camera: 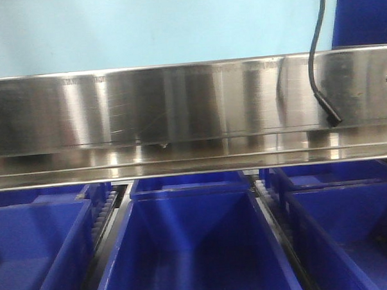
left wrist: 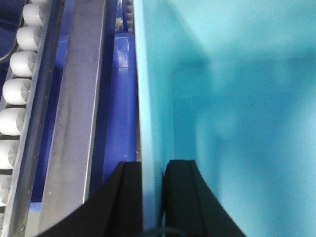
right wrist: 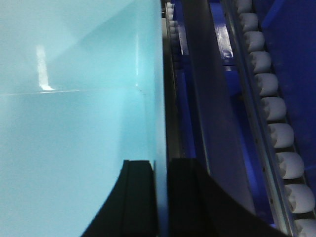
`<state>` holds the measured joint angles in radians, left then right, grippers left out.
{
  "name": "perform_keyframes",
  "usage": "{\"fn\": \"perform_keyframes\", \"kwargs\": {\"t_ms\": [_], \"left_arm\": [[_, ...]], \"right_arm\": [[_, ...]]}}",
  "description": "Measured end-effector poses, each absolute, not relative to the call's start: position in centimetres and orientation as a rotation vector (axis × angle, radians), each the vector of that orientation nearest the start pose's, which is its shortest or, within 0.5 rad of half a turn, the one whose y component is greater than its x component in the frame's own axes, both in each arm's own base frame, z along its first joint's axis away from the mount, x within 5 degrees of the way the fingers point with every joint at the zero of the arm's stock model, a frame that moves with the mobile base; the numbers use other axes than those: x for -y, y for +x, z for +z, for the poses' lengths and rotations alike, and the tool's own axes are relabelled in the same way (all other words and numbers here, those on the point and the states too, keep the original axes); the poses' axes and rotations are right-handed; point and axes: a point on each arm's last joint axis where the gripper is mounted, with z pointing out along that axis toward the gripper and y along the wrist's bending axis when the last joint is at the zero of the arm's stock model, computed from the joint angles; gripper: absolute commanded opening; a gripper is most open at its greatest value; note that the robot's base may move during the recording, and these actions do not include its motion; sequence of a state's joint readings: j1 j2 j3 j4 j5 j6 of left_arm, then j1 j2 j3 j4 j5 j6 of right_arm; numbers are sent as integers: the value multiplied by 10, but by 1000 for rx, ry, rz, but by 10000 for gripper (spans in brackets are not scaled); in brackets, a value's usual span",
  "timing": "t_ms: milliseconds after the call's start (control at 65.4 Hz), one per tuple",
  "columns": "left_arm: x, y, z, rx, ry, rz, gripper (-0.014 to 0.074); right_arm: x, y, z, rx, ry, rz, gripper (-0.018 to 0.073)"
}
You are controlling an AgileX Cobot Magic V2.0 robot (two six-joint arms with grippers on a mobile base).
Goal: Move two blue bins to right shelf middle
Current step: 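Lower the light-blue bin onto the shelf rollers with both grippers, then open both grippers to release the bin walls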
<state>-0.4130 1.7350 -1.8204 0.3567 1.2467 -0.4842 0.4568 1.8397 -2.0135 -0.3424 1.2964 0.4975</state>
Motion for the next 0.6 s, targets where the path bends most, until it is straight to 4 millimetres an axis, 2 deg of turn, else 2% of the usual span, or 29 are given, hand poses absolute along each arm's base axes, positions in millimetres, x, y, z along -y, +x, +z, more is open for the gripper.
{"fn": "perform_keyframes", "kwargs": {"t_ms": [199, 428, 597], "left_arm": [[120, 351, 384, -2538, -51, 163, -111], [120, 352, 384, -2538, -50, 166, -111], [121, 354, 380, -2546, -47, 171, -111]], "right_arm": [[-150, 373, 386, -2544, 57, -85, -162], [-151, 373, 385, -2547, 61, -83, -162], [-151, 374, 376, -2566, 54, -99, -162]]}}
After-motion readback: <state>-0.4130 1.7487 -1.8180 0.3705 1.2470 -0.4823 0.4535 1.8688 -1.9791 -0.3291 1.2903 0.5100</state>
